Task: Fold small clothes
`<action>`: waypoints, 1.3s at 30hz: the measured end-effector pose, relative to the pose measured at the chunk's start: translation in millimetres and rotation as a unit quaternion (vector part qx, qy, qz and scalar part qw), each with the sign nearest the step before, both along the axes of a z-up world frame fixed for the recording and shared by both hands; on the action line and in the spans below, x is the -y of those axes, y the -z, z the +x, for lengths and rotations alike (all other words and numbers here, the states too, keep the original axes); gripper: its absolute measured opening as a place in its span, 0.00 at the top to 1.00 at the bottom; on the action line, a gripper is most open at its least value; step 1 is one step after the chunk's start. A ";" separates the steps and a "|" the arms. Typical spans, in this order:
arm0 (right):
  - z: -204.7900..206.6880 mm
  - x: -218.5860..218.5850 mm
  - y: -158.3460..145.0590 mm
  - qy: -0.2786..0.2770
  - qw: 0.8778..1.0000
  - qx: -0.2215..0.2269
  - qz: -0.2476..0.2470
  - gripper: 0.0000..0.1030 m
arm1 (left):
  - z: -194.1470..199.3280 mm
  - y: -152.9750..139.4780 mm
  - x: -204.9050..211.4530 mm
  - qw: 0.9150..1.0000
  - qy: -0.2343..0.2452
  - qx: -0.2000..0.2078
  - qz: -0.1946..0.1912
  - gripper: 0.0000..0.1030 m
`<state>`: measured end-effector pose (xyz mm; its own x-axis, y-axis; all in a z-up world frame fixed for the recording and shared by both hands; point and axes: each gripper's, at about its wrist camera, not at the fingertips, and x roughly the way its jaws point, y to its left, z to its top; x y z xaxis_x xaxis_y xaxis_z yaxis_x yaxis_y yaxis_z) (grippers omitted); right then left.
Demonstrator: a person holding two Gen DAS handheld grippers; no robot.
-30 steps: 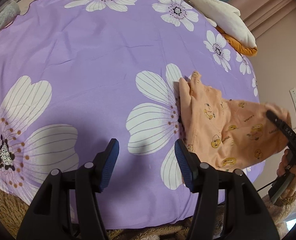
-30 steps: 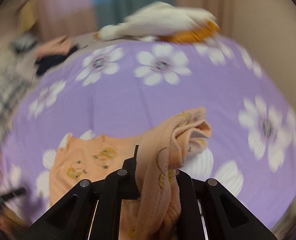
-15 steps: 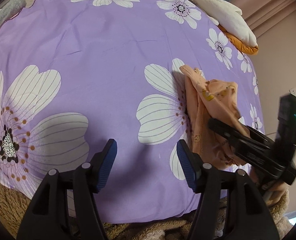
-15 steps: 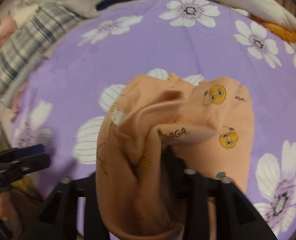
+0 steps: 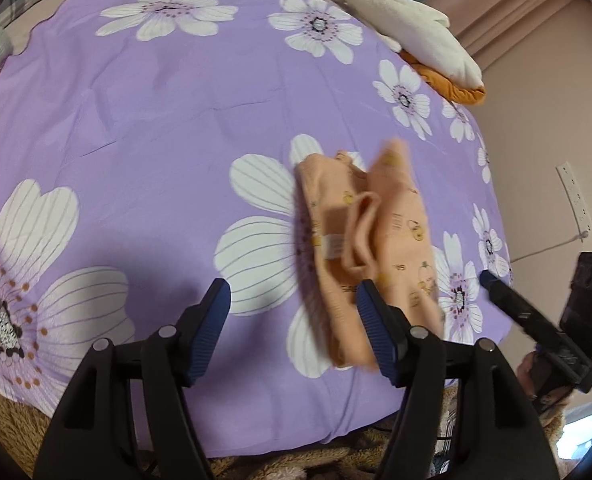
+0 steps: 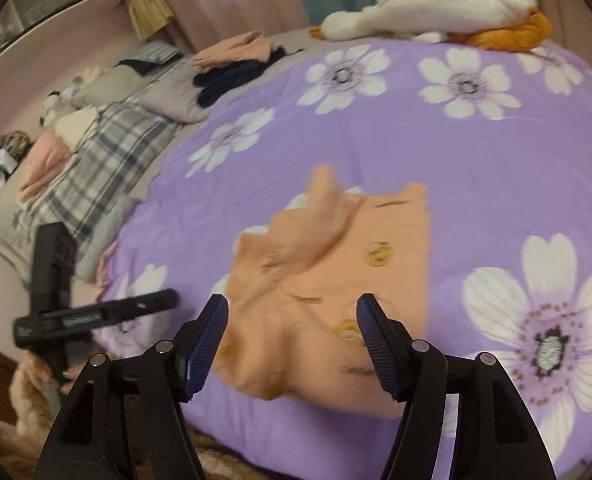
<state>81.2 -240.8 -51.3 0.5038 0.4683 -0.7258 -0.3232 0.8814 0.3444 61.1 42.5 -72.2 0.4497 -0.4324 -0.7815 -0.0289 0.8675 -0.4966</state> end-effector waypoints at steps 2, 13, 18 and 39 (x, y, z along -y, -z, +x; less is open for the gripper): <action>5.6 1.0 15.2 0.017 0.999 -0.020 -0.021 0.36 | 3.6 1.6 7.6 1.000 0.008 -0.003 0.003 0.37; -1.1 -29.4 87.2 -0.008 0.992 -0.112 -0.062 0.36 | 26.4 23.6 52.6 0.998 0.061 -0.023 0.007 0.24; -2.9 -18.7 68.7 0.014 0.994 -0.091 -0.052 0.36 | 41.1 34.1 61.1 0.997 0.065 -0.023 0.016 0.21; 49.7 7.4 74.4 0.064 0.995 -0.066 0.043 0.70 | 62.3 48.4 86.4 0.994 0.087 -0.030 -0.063 0.75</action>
